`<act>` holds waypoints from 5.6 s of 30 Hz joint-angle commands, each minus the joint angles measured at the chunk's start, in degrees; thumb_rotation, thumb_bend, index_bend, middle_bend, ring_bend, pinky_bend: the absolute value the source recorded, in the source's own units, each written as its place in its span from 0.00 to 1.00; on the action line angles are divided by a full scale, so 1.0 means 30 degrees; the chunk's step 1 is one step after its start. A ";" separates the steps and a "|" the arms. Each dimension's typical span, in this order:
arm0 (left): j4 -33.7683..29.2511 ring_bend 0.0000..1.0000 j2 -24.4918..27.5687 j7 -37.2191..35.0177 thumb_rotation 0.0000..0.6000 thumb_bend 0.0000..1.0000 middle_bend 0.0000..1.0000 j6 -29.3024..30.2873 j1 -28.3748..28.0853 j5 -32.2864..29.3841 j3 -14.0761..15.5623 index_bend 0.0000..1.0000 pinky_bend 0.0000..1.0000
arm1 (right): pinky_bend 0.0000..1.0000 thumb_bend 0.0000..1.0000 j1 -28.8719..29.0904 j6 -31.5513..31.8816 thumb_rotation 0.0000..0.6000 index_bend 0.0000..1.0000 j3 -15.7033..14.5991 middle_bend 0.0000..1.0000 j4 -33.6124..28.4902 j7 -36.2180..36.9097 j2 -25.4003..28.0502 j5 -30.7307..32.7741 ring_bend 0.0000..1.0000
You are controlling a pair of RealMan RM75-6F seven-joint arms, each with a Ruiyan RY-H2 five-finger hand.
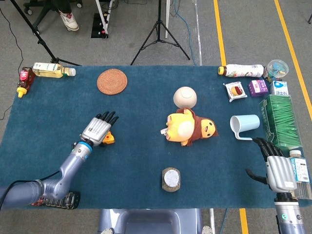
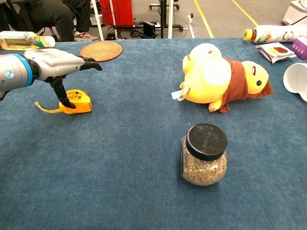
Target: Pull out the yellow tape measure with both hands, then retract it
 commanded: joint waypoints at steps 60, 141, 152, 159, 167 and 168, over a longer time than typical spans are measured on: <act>0.0942 0.32 0.1295 -0.6381 1.00 0.27 0.43 -0.2313 0.0900 0.1520 -0.1253 0.55 0.37 | 0.24 0.20 0.0672 -0.0815 1.00 0.14 0.0454 0.18 -0.0521 -0.0109 -0.0091 -0.0099 0.21; -0.2703 0.34 0.2369 -0.2423 1.00 0.26 0.44 -0.2517 -1.0781 -1.0283 -0.3294 0.55 0.39 | 0.22 0.20 0.8283 -0.4172 1.00 0.00 0.6336 0.05 0.2517 0.3678 -0.9783 0.7163 0.09; -0.2915 0.34 0.2429 -0.2500 1.00 0.26 0.45 -0.2485 -1.1350 -1.0809 -0.3127 0.55 0.39 | 0.22 0.20 0.8592 -0.4309 1.00 0.00 0.6588 0.05 0.3081 0.3464 -0.9999 0.7646 0.09; -0.2850 0.34 0.2374 -0.2596 1.00 0.27 0.45 -0.2530 -1.1550 -1.0997 -0.2996 0.55 0.39 | 0.22 0.20 0.8660 -0.4330 1.00 0.00 0.6610 0.05 0.3283 0.3477 -1.0090 0.7742 0.09; -0.2571 0.35 0.2238 -0.2688 1.00 0.26 0.45 -0.2507 -1.1764 -1.1281 -0.2858 0.55 0.39 | 0.21 0.20 0.8706 -0.4198 1.00 0.00 0.6593 0.05 0.3121 0.3303 -1.0101 0.7679 0.09; -0.2557 0.35 0.2223 -0.2702 1.00 0.26 0.45 -0.2514 -1.1791 -1.1301 -0.2858 0.55 0.39 | 0.21 0.20 0.8718 -0.4194 1.00 0.00 0.6587 0.05 0.3117 0.3270 -1.0113 0.7690 0.09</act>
